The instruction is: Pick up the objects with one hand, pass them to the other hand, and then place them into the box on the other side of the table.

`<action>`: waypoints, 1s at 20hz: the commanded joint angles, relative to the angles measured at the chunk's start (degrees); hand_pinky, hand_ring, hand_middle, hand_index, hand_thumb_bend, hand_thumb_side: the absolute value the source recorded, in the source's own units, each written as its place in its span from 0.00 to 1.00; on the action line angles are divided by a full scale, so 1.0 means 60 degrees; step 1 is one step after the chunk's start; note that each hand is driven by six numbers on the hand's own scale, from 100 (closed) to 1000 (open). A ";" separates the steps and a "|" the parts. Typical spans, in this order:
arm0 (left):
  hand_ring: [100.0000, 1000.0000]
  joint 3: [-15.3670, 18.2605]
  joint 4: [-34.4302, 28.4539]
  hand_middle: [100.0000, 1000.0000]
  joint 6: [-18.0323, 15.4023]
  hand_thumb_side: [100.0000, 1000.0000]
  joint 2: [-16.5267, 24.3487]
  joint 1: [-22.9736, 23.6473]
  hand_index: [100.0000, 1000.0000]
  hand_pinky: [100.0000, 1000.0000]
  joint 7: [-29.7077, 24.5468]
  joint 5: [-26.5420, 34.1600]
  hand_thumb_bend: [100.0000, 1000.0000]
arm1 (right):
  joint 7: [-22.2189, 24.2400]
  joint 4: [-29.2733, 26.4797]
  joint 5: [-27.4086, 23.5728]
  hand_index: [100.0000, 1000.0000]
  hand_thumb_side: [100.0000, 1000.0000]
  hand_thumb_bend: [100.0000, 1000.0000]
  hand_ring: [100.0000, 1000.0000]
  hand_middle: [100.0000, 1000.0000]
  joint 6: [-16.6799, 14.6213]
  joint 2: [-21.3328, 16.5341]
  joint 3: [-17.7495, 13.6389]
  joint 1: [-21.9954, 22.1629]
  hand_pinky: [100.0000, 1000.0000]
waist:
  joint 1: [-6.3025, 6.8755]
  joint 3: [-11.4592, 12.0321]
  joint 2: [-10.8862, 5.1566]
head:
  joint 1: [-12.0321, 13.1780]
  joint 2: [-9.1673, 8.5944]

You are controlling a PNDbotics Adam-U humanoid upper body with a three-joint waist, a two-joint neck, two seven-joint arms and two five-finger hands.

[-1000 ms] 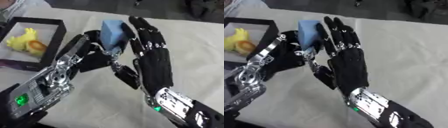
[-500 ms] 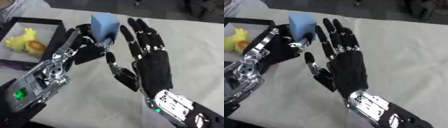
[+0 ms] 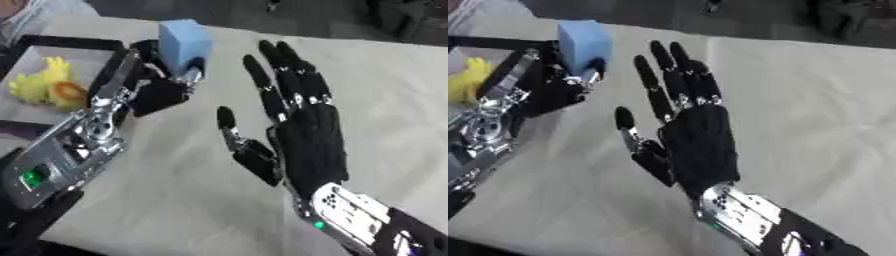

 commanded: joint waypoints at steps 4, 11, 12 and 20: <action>0.27 0.0748 -0.0316 0.36 0.3117 0.26 0.1849 0.0339 0.42 0.91 0.2190 -0.0075 0.00 | -0.0462 -0.0096 -0.0624 0.83 0.19 0.25 0.83 0.83 -0.0860 -0.1195 0.0002 0.0576 0.74 | 0.0003 -0.0449 -0.0361 | 0.0240 0.0098; 0.30 0.1265 -0.0961 0.37 0.3119 0.25 0.3380 0.1363 0.42 0.90 0.1074 -0.0116 0.00 | -0.1585 -0.0096 -0.1420 0.74 0.11 0.30 0.77 0.75 -0.1434 -0.2218 -0.0508 0.1650 0.74 | -0.0136 -0.1012 -0.0354 | 0.0658 0.0128; 0.31 0.1356 -0.1011 0.37 0.3119 0.25 0.3527 0.1504 0.42 0.90 0.0959 -0.0163 0.00 | -0.1783 -0.0096 -0.1463 0.72 0.09 0.31 0.76 0.74 -0.1487 -0.2290 -0.0597 0.1804 0.73 | -0.0153 -0.1066 -0.0342 | 0.0712 0.0116; 0.31 0.2227 -0.0966 0.37 0.3051 0.25 0.4231 0.2428 0.43 0.89 0.0459 -0.0609 0.00 | -0.3648 -0.0096 -0.2527 0.71 0.08 0.27 0.75 0.73 -0.0791 -0.2475 -0.2309 0.2589 0.69 | -0.0299 -0.1268 -0.0247 | 0.2136 0.0034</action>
